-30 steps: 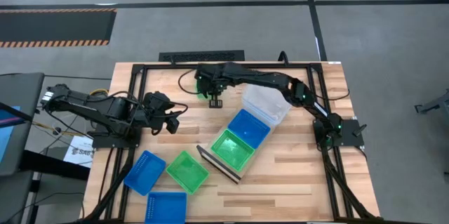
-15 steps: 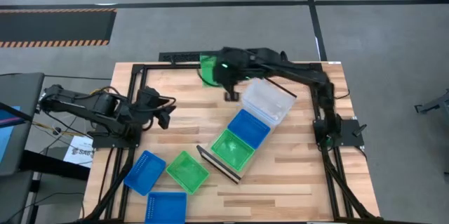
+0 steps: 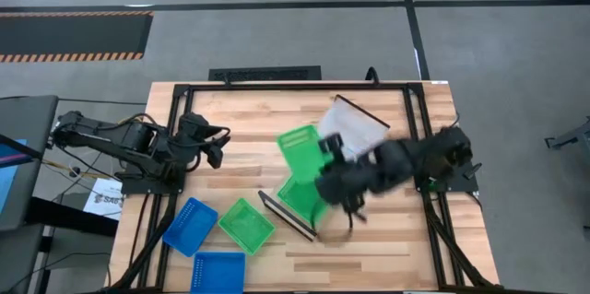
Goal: Stack baskets on shelf by color
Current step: Stack the top green bin on the other green bin on the shelf
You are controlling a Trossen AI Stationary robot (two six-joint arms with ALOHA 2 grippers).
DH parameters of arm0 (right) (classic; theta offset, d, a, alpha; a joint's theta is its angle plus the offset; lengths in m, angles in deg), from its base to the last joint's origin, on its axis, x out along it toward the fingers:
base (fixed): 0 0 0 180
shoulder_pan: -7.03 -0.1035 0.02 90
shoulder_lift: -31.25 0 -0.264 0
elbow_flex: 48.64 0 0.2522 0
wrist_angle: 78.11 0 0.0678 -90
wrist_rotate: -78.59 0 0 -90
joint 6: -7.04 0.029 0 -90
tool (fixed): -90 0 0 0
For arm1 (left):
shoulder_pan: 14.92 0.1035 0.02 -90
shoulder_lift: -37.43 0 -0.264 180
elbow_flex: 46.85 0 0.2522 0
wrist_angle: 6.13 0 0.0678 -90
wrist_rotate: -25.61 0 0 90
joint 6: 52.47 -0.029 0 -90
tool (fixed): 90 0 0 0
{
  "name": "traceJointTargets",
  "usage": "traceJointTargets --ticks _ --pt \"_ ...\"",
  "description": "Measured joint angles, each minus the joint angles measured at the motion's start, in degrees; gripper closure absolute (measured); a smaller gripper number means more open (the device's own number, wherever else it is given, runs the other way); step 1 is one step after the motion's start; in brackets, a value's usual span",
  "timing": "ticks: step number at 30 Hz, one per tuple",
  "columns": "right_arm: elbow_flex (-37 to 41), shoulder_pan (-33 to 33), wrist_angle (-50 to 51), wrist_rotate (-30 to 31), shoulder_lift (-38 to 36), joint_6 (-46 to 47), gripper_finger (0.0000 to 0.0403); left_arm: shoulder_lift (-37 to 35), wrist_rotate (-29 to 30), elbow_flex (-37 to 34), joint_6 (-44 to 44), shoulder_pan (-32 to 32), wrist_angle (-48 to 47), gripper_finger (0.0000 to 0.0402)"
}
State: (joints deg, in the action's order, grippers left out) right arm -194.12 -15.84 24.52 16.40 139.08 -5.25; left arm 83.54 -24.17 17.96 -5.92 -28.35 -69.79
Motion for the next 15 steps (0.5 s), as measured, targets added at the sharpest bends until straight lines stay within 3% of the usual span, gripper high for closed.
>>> traceJointTargets --ticks 3,9,15 --pt "3.1 -4.6 1.3 8.0 -0.3 0.7 0.0403 0.4 1.9 0.0 0.5 0.0 0.0 0.0212" --pt "8.8 -8.3 1.2 9.3 -1.8 6.5 0.0403 0.4 5.1 0.0 0.9 0.0 0.3 0.0212" --pt "16.1 -13.4 1.3 13.5 -1.6 -3.0 0.0403 0.4 8.3 0.0 0.8 0.0 0.3 0.0212"
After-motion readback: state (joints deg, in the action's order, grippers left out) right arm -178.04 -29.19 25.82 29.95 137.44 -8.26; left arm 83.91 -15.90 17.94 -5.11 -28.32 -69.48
